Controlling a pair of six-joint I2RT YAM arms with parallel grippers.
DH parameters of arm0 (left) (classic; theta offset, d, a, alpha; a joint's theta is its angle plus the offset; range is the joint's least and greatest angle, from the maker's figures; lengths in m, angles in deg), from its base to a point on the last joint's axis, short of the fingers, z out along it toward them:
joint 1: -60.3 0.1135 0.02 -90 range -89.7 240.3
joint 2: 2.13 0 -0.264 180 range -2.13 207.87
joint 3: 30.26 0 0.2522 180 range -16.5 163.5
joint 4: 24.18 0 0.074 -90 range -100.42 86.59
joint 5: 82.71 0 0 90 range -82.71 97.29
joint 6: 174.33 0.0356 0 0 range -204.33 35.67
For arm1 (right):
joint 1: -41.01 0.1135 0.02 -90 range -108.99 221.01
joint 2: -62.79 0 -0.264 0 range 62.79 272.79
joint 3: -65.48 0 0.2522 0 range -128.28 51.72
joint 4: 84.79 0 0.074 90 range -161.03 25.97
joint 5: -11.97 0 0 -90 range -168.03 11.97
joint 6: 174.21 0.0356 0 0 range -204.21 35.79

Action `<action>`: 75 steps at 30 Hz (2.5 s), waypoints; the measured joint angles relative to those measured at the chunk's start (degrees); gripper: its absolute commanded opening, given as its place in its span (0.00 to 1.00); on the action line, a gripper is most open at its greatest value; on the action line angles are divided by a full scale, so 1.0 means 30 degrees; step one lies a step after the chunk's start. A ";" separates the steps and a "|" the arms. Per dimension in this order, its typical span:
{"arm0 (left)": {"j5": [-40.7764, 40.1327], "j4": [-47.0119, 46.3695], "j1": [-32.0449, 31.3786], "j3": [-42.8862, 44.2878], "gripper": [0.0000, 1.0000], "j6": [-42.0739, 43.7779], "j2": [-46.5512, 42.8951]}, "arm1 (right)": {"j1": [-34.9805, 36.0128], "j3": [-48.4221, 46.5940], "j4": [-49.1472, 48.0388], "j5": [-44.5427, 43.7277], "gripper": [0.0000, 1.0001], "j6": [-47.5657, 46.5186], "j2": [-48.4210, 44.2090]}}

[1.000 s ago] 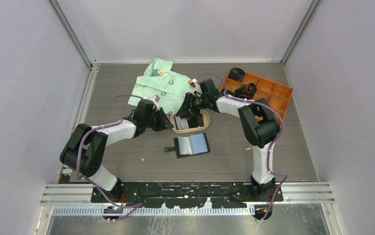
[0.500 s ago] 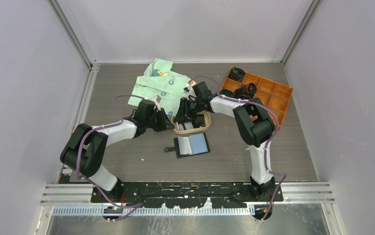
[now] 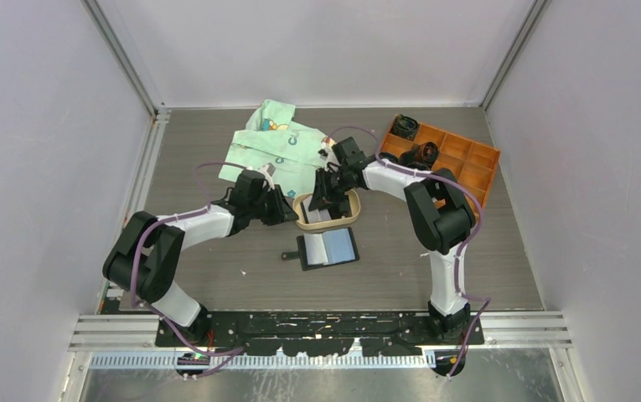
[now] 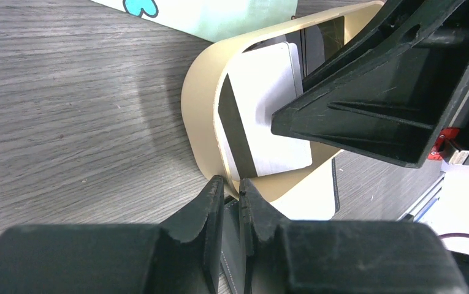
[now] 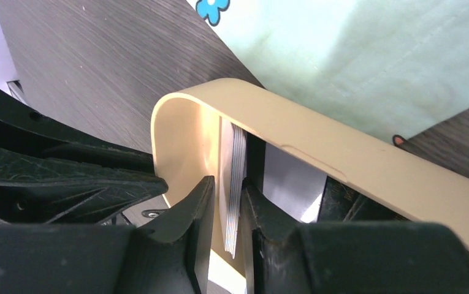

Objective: Put the credit cards into the card holder
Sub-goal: Pick up the credit card from the storage box.

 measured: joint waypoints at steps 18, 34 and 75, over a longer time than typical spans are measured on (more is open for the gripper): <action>0.0583 0.0007 0.0000 0.0000 0.19 0.0007 0.0000 | -0.0204 0.0022 -0.1005 0.2484 0.06 0.0801 0.1428; 0.0576 0.0073 0.0022 -0.0255 0.36 0.0699 -0.3993 | -0.1443 0.0576 -0.1486 0.5013 0.07 0.0321 0.1064; 0.0379 0.0131 0.0109 -0.1785 0.37 0.1013 -0.5530 | -0.2565 0.0627 -0.0918 0.5843 0.25 -0.0066 0.1064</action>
